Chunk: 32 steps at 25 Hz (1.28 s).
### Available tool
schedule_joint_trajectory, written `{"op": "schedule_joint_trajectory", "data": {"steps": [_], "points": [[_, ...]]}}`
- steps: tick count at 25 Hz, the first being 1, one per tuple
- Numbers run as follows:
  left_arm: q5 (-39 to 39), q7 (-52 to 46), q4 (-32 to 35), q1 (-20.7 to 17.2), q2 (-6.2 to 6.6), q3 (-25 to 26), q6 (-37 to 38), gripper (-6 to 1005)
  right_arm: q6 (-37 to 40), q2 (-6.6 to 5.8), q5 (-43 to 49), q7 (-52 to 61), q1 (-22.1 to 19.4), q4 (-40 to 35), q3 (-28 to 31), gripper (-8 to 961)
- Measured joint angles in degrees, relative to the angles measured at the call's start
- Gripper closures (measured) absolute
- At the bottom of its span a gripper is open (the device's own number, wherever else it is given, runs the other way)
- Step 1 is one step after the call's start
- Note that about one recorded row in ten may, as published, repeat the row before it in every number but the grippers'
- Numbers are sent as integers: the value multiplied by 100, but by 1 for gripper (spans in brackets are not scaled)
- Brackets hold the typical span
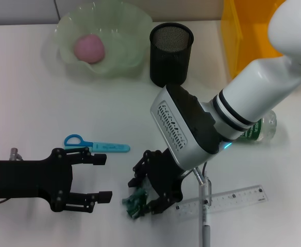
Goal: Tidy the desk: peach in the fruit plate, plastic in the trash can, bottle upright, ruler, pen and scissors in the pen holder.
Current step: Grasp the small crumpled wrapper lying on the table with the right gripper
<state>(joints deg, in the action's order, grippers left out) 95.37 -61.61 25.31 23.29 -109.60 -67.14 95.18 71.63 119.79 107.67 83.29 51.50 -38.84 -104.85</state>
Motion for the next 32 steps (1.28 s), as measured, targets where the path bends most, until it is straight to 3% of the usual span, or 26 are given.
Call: {"op": "schedule_joint_trajectory", "data": {"steps": [15, 17, 23, 32], "points": [[-4, 0, 0, 1, 1, 17, 8, 168, -47, 0, 0, 3, -9, -31, 38, 446], [-11, 0, 0, 5, 0, 18, 13, 168, -72, -2, 0, 3, -9, -31, 37, 638], [-19, 0, 1, 9, 0, 97, 24, 168, -75, -20, 0, 2, -9, -32, 34, 842], [-14, -4, 0, 9, 1, 96, 36, 168, 44, -36, 0, -15, -24, -101, 74, 932]]}}
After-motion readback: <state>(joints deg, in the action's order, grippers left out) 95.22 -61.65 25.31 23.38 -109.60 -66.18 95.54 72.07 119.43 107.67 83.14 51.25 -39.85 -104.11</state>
